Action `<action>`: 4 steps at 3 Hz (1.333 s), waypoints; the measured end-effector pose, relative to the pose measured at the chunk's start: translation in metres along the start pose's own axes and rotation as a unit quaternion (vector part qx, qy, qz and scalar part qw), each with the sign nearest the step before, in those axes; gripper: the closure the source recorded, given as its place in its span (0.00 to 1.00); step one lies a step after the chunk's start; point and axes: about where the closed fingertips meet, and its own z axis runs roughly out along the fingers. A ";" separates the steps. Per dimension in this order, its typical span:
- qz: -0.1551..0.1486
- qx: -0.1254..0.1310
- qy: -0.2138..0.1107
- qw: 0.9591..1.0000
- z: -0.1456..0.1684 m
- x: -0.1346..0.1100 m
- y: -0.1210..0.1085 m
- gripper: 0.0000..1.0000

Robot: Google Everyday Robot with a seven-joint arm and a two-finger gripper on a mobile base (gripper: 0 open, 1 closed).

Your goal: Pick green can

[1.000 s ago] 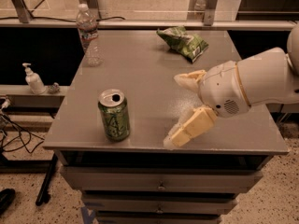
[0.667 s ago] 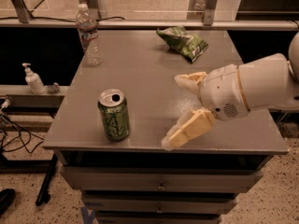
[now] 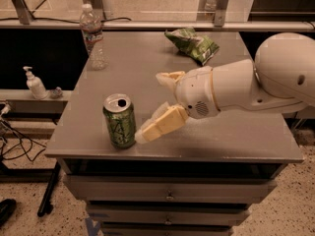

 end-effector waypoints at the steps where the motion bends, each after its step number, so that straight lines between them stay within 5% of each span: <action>1: 0.003 -0.019 -0.030 0.999 0.039 -0.007 0.000 0.00; 4: 0.019 -0.044 -0.061 0.997 0.082 -0.014 0.017 0.64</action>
Offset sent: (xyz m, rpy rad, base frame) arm 0.0138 0.0882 -0.0474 0.1286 0.0457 0.0938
